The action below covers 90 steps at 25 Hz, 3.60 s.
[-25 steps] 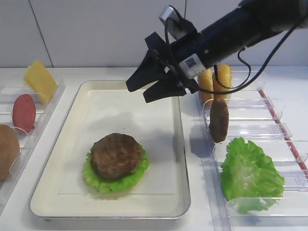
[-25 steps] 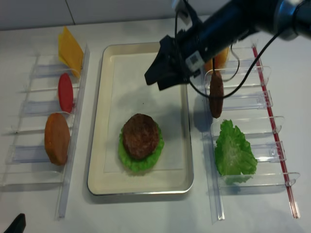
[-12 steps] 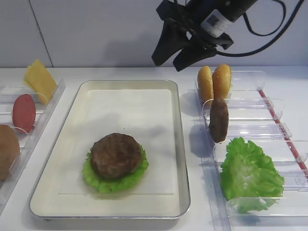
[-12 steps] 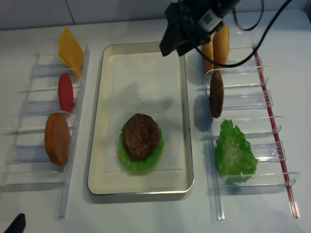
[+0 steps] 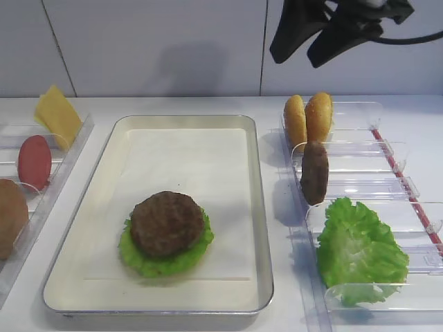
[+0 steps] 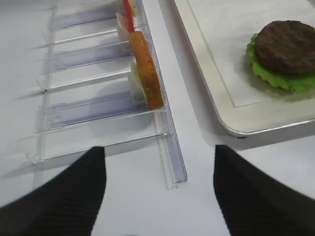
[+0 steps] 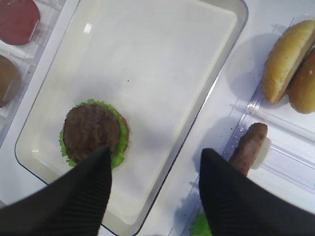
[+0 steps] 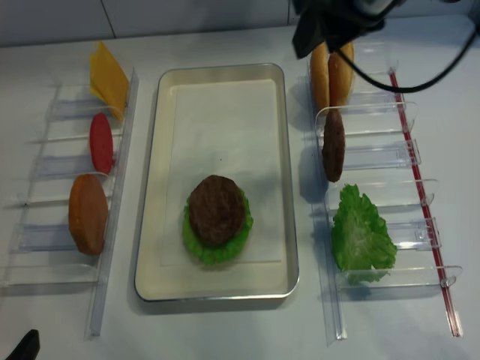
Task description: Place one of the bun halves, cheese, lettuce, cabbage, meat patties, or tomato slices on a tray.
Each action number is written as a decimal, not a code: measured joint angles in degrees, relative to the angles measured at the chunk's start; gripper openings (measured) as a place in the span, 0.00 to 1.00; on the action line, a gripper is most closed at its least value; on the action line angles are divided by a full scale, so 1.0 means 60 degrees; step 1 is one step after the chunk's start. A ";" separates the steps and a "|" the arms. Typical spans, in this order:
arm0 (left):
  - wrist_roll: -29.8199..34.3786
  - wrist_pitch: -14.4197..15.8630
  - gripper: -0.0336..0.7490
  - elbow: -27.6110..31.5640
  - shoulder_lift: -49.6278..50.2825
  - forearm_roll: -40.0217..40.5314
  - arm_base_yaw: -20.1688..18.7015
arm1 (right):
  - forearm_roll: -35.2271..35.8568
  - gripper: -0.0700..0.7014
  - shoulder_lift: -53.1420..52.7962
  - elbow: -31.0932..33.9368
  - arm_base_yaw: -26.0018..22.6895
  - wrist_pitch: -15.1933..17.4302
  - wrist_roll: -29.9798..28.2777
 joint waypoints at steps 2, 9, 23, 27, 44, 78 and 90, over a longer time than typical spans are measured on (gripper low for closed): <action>0.0000 0.0000 0.63 0.0000 0.0000 0.0000 0.0000 | -0.0092 0.63 -0.0403 0.0191 0.0000 0.0043 0.0097; 0.0000 0.0000 0.63 0.0000 0.0000 0.0000 0.0000 | -0.1274 0.63 -0.1929 0.1325 0.0000 0.0065 0.0134; 0.0000 0.0000 0.63 0.0000 0.0000 0.0000 0.0000 | -0.3455 0.63 -0.5716 0.5033 0.0000 -0.0670 0.0444; 0.0000 0.0000 0.63 0.0000 0.0000 0.0000 0.0000 | -0.4331 0.63 -0.6929 0.5888 0.0000 -0.0942 0.0501; 0.0000 0.0000 0.63 0.0000 0.0000 0.0000 0.0000 | -0.5903 0.54 -0.8849 0.6927 0.0000 -0.0844 0.1727; 0.0000 -0.0020 0.63 0.0000 0.0000 0.0020 0.0000 | -0.4412 0.51 -1.5525 1.0799 0.0000 -0.1026 0.1569; 0.0000 -0.0020 0.63 0.0000 0.0000 0.0042 0.0000 | -0.4331 0.51 -1.5525 1.0842 0.0000 -0.0966 0.1437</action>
